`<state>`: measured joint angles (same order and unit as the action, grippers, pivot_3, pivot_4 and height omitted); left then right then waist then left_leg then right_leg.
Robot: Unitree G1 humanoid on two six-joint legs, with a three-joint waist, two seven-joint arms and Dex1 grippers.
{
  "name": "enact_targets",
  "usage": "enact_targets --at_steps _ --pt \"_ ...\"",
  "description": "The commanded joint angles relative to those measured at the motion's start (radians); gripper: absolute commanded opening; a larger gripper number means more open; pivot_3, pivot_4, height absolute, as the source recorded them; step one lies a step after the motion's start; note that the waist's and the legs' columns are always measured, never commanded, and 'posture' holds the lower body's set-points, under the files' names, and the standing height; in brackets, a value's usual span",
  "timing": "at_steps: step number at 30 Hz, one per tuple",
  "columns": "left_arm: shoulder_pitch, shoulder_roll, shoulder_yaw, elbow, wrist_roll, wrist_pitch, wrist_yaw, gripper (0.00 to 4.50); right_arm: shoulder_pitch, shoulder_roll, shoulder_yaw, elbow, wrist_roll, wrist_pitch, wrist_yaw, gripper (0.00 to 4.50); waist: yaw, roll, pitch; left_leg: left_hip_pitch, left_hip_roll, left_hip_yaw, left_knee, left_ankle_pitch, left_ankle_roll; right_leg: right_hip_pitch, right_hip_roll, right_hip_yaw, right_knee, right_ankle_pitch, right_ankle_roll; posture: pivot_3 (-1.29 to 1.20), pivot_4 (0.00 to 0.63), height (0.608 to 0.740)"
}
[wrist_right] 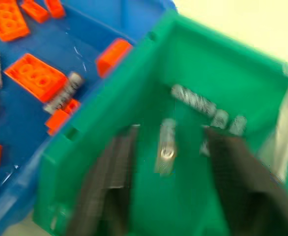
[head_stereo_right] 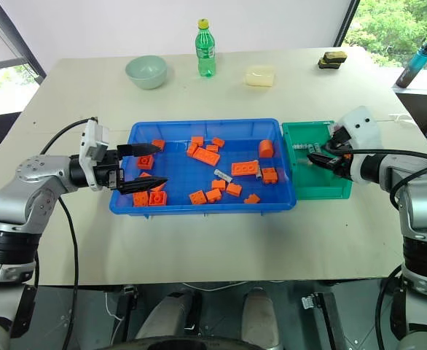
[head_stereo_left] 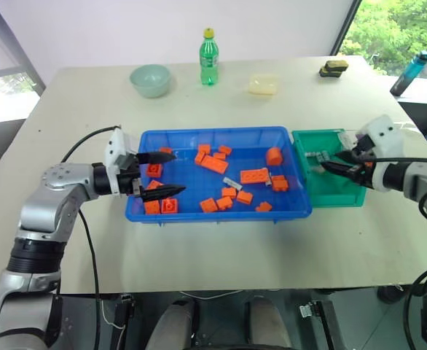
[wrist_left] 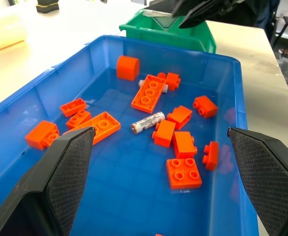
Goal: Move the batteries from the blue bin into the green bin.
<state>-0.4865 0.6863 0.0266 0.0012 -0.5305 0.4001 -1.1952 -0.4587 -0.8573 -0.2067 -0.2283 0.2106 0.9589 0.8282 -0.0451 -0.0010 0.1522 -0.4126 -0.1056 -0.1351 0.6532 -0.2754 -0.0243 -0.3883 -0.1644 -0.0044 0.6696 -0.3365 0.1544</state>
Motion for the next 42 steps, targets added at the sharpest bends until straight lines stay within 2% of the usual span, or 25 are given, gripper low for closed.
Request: enact_targets --at_steps 1,5,11,15,22,25,28,37,40,42 --pt "-0.014 -0.003 0.009 -0.012 0.001 -0.017 -0.003 4.50 -0.070 -0.031 0.036 -0.005 0.028 -0.035 0.024 3.29 0.000 0.000 0.000 0.000 0.000 0.000 0.000 0.000 0.000 0.000 0.000 0.000 0.000 0.000 0.000 0.00 0.150 0.727" --pt "0.009 -0.008 -0.005 -0.035 0.006 -0.023 -0.009 4.50 -0.225 0.025 0.156 0.039 0.054 -0.059 0.061 3.29 -0.007 0.000 0.000 0.000 0.000 0.000 0.000 0.000 0.000 0.000 0.000 0.000 0.000 0.000 0.000 0.00 0.150 0.727" --pt "-0.004 -0.020 -0.007 -0.027 0.017 -0.027 -0.004 4.50 -0.392 0.170 0.390 0.135 -0.002 -0.148 0.085 3.29 -0.014 0.000 0.000 0.000 0.000 -0.001 -0.001 0.000 0.000 0.000 0.000 0.000 -0.001 0.000 0.000 0.00 0.150 0.727" --pt "-0.002 -0.025 -0.005 -0.032 0.023 -0.033 0.005 4.50 -0.426 0.291 0.516 0.226 -0.056 -0.159 0.050 3.29 -0.015 -0.001 0.000 0.000 0.000 -0.002 0.000 0.000 0.000 0.000 0.000 -0.001 0.000 0.000 0.000 0.00 0.150 0.727" --pt "0.027 -0.032 0.008 -0.064 0.015 -0.023 0.031 4.50 -0.429 0.441 0.570 0.354 -0.114 -0.141 -0.052 3.29 -0.020 -0.001 0.000 0.000 0.000 -0.004 0.000 0.000 0.000 0.000 0.000 -0.001 0.001 0.000 0.000 0.00 0.150 0.727" --pt "0.036 -0.030 0.011 -0.072 0.014 -0.021 0.036 4.50 -0.420 0.460 0.572 0.363 -0.121 -0.134 -0.058 2.49 -0.025 -0.001 0.000 0.000 0.000 -0.004 0.000 0.000 0.000 -0.001 0.001 -0.001 0.002 0.000 0.000 0.00 0.150 0.727" --pt "0.031 -0.026 0.016 -0.066 0.013 -0.020 0.037 4.50 -0.417 0.462 0.572 0.361 -0.125 -0.129 -0.059 1.01 -0.024 -0.001 0.000 0.000 0.000 -0.004 0.000 0.000 0.000 -0.001 0.001 -0.001 0.004 0.000 0.000 0.00 0.150 0.727" --pt "0.012 -0.028 0.014 -0.041 0.020 -0.028 0.037 4.50 -0.391 0.449 0.553 0.286 -0.101 -0.074 -0.051 1.01 -0.025 -0.001 0.000 0.000 0.000 -0.004 0.000 0.000 0.000 -0.001 0.001 -0.001 0.005 0.000 0.000 0.00 0.150 0.727" --pt "0.007 -0.030 0.011 -0.034 0.022 -0.031 0.036 4.50 -0.379 0.440 0.555 0.256 -0.101 -0.053 -0.055 1.84 -0.025 -0.001 0.000 0.000 0.000 -0.004 0.000 0.000 0.000 -0.001 0.001 -0.001 0.005 0.000 0.000 0.00 0.150 0.727" --pt "0.004 -0.032 0.009 -0.032 0.023 -0.032 0.036 4.50 -0.368 0.433 0.561 0.249 -0.103 -0.048 -0.057 2.73 -0.025 -0.001 0.000 0.000 0.000 -0.004 0.000 0.000 0.000 -0.001 0.001 -0.001 0.005 0.000 0.000 0.00 0.150 0.727"
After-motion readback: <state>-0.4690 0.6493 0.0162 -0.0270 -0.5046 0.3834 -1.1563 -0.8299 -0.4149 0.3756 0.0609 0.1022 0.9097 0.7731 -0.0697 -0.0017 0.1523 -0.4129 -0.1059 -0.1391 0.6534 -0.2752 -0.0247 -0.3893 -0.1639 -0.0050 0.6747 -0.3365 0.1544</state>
